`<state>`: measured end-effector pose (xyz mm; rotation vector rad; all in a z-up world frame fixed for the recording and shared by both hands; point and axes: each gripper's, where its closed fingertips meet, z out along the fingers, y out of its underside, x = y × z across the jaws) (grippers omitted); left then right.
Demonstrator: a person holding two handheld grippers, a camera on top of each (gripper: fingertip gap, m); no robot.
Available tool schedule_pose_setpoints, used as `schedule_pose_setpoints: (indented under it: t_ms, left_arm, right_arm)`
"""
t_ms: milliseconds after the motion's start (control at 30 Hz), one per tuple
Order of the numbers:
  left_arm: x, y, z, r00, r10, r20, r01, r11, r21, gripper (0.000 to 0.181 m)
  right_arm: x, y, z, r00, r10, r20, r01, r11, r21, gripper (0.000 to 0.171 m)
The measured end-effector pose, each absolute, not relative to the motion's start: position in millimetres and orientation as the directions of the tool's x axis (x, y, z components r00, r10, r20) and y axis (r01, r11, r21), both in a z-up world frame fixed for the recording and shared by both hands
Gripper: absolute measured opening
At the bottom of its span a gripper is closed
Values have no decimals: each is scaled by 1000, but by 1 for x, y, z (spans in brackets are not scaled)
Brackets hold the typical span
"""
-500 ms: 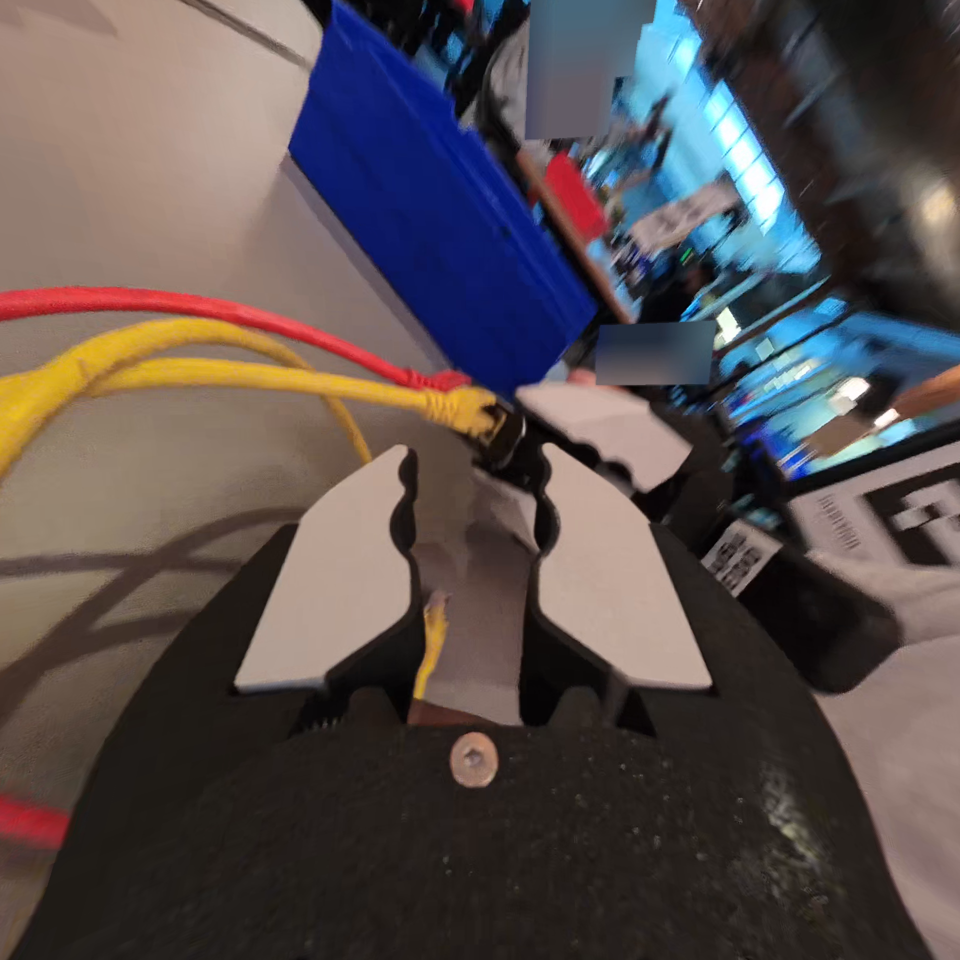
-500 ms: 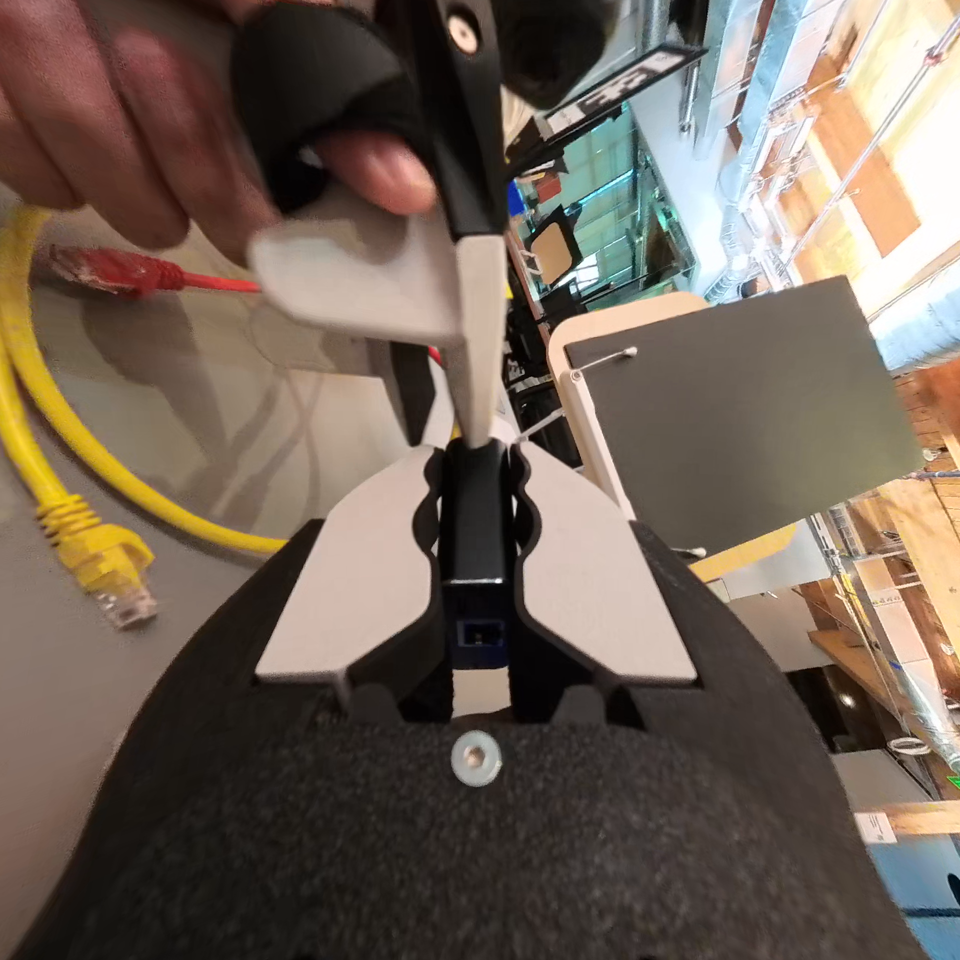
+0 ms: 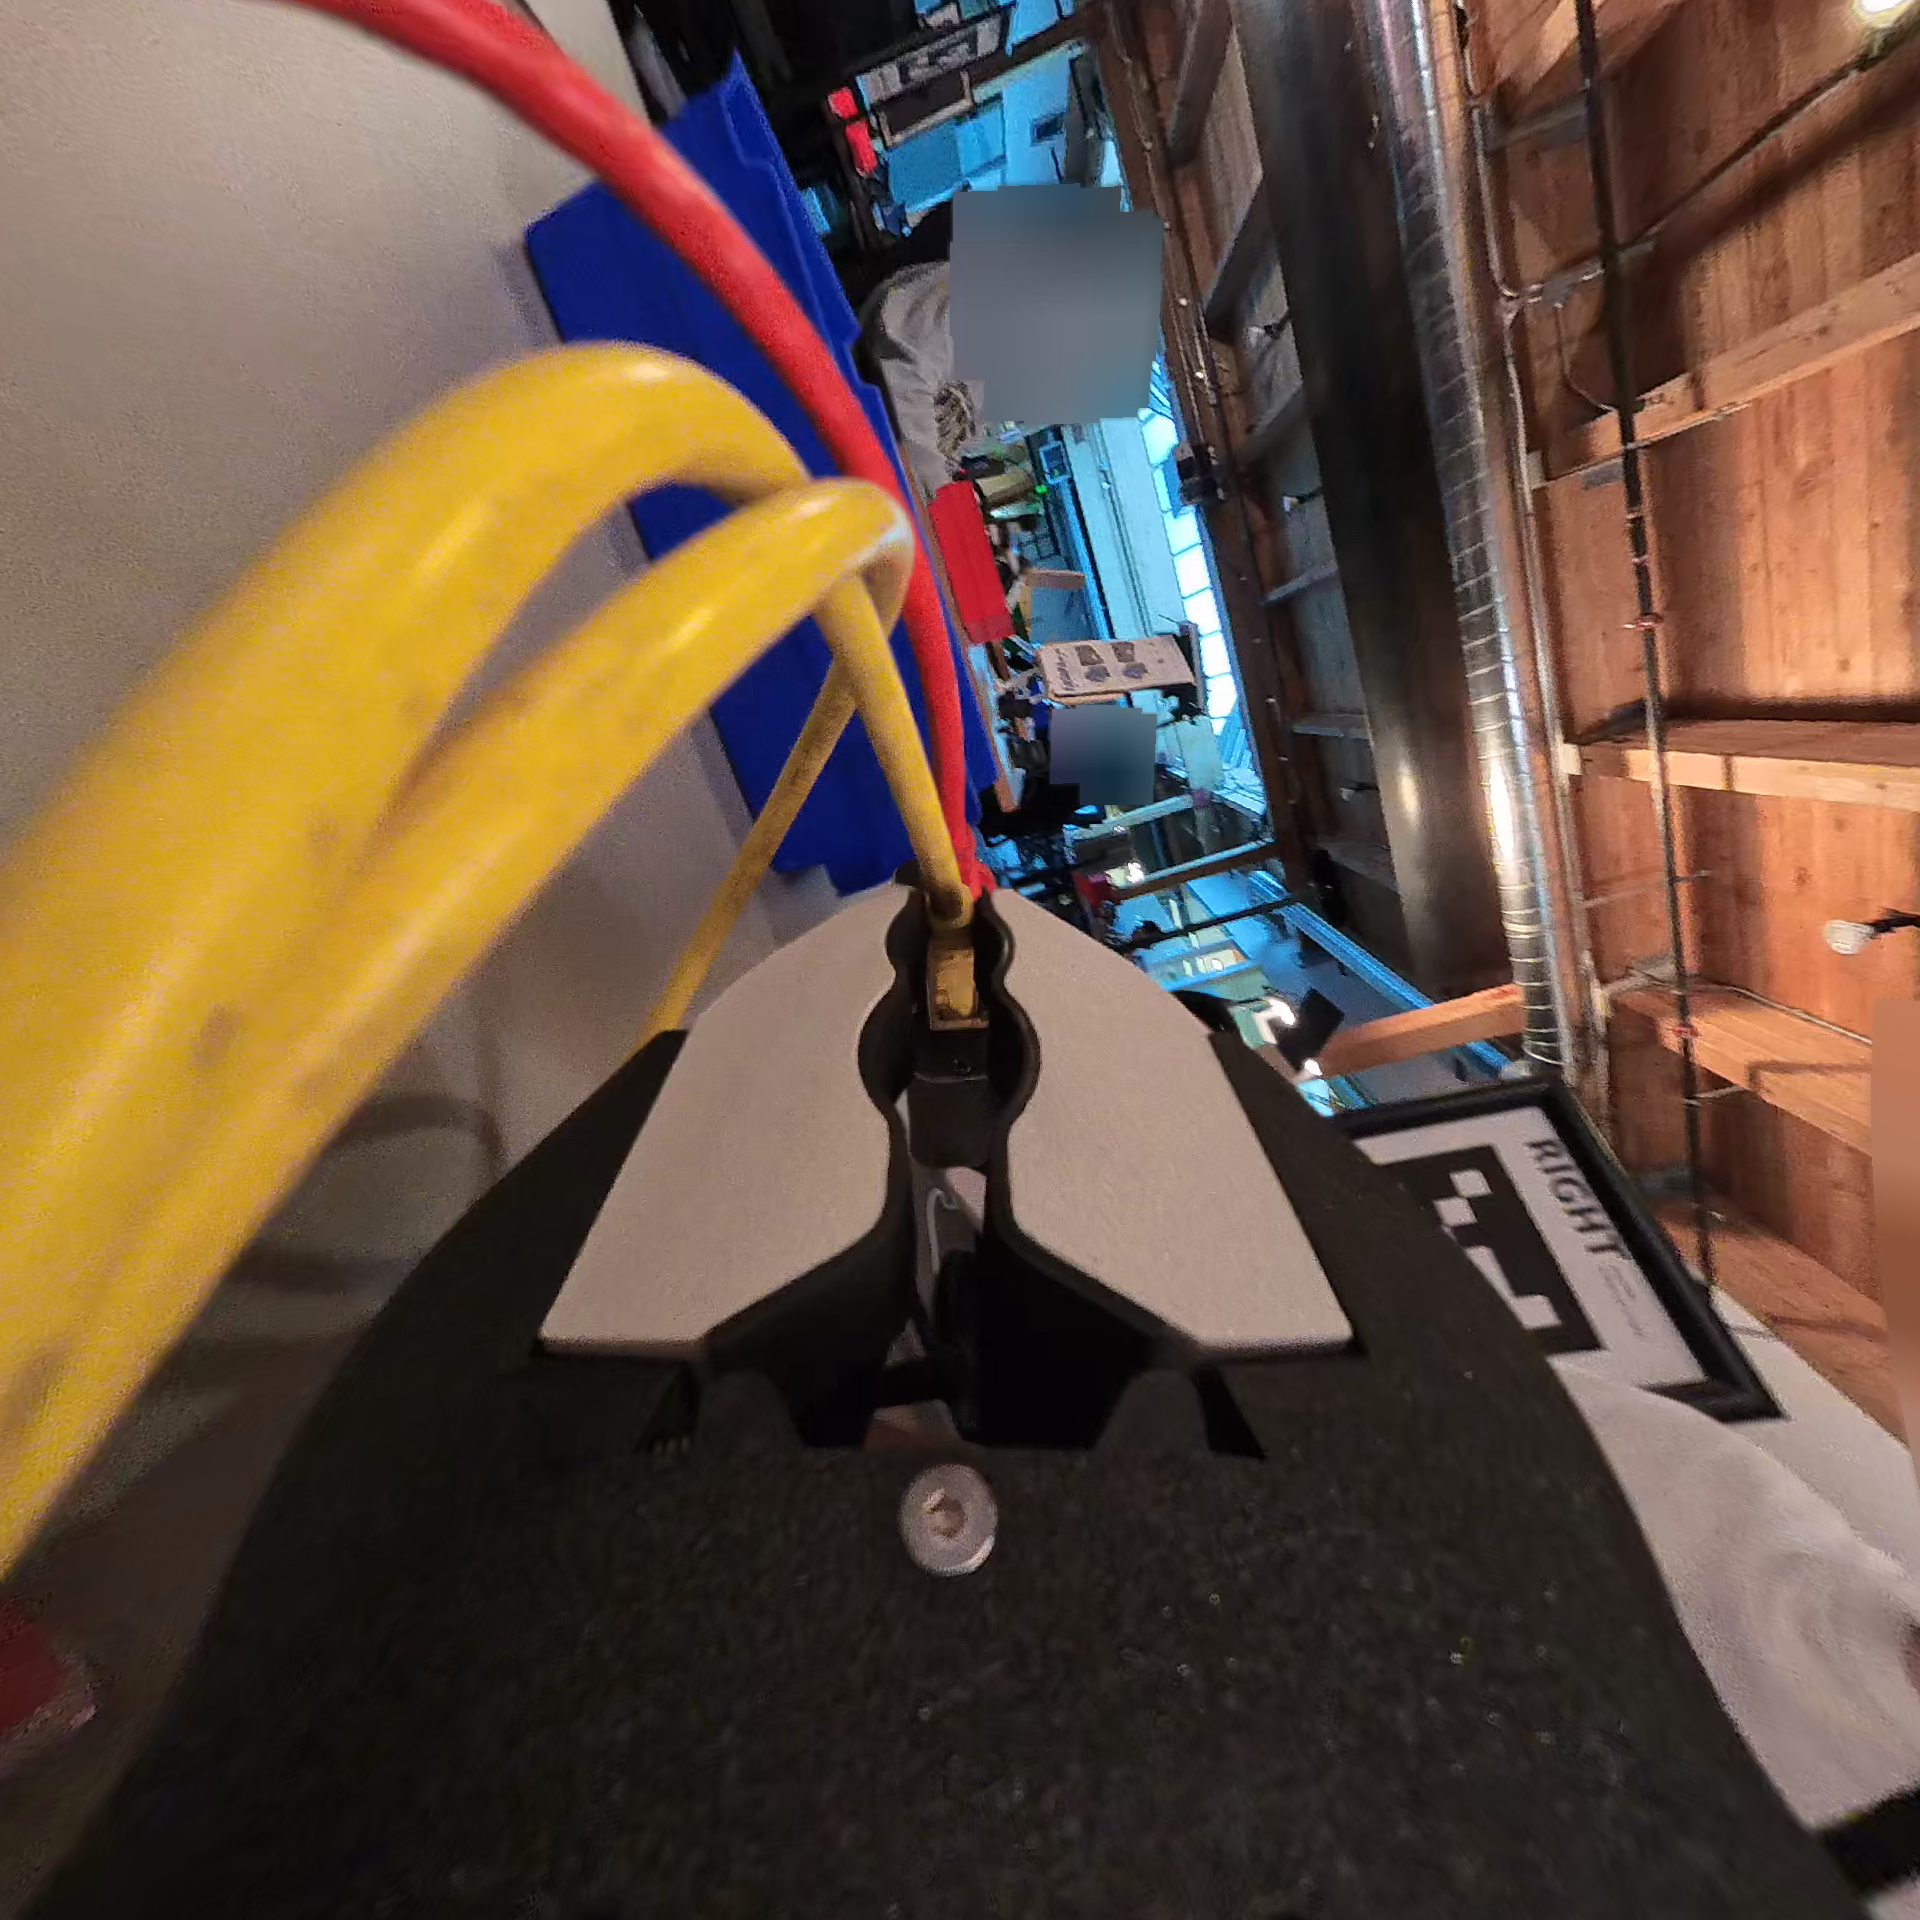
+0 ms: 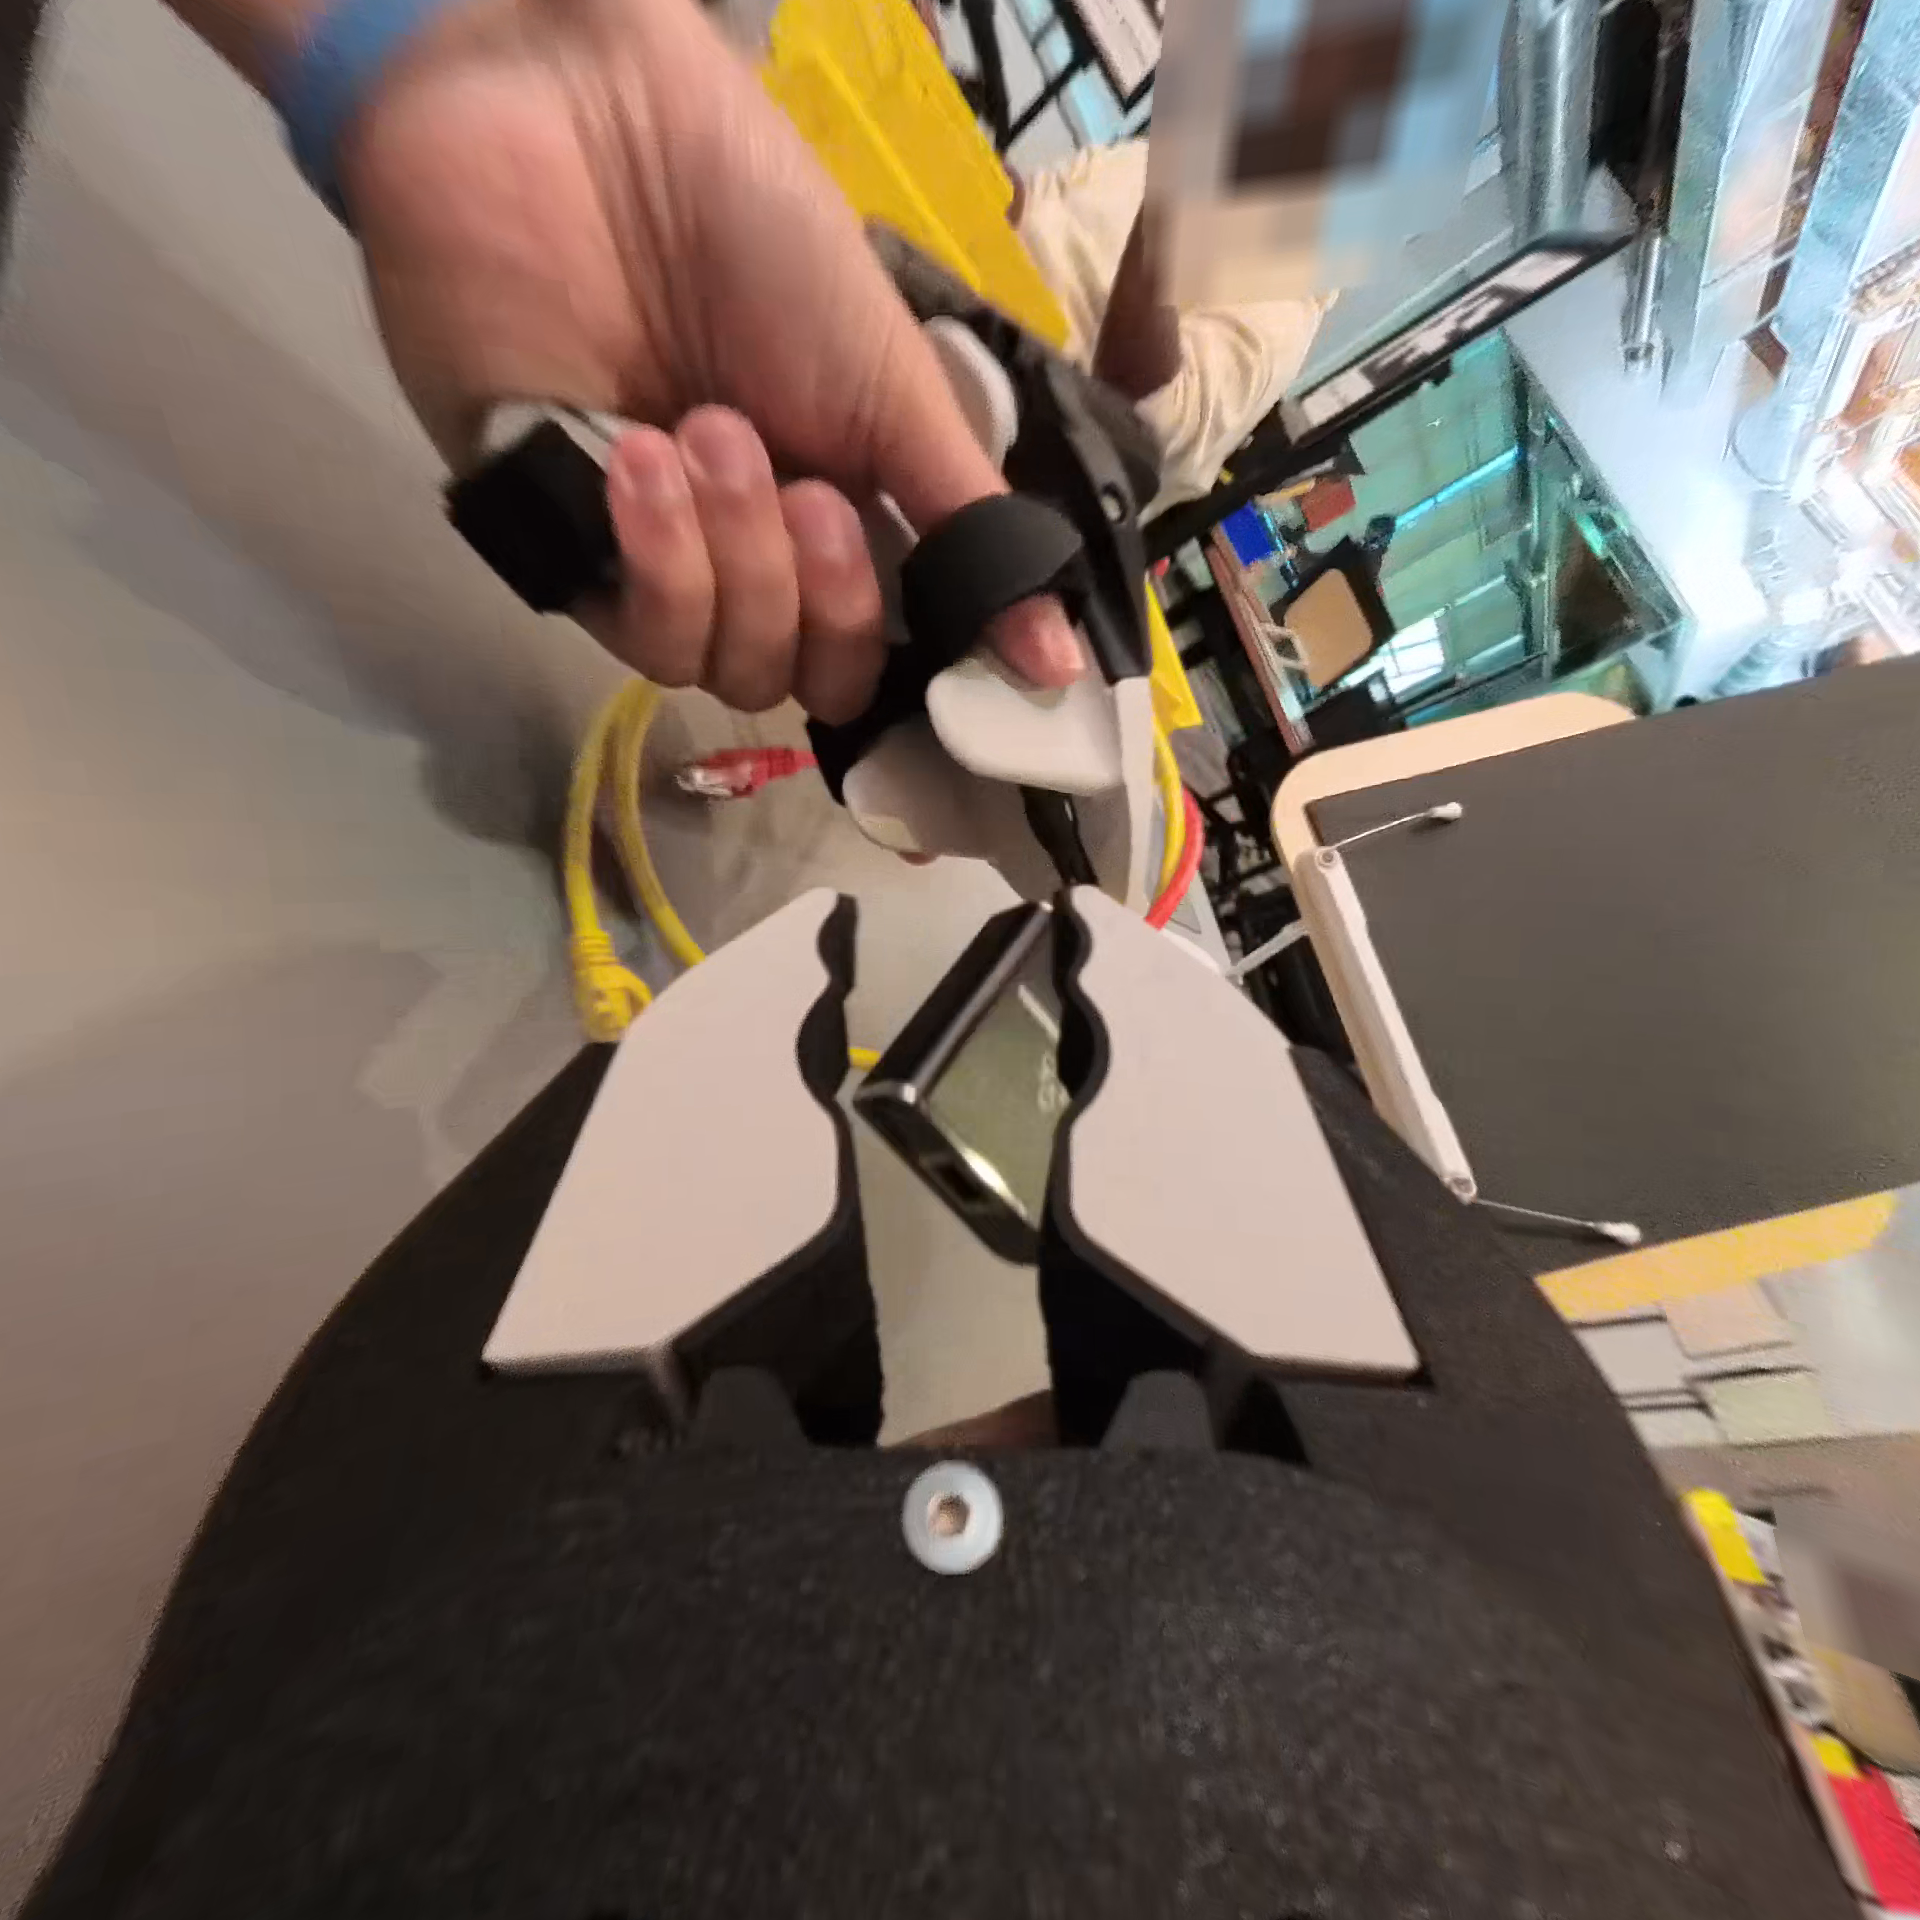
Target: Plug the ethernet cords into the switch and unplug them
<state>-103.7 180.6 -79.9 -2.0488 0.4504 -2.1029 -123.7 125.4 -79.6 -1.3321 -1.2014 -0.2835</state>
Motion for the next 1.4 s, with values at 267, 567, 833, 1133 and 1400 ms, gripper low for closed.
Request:
schedule_pose_setpoints:
  t_ms: [267,567,833,1133,1400]
  left_arm:
    - [-92,151,-56,-204,-96,974,-366,-916,-167,8]
    - [-91,146,-66,-174,-80,981,-520,-839,-161,9]
    - [-107,170,-56,-225,-280,933,-361,-866,-347,36]
    - [-160,140,-45,-239,-423,874,-201,-859,-471,40]
    - [-248,112,-129,222,-682,697,-206,-732,-650,35]
  right_arm:
    - [-72,106,-70,143,117,983,898,403,-178,43]
    - [-107,119,-61,9,54,999,867,496,-35,25]
    - [-99,150,-45,375,307,875,827,316,-465,25]
    - [-45,243,-66,494,260,830,870,-143,-473,25]
    - [-79,291,-129,367,314,876,924,-18,-381,25]
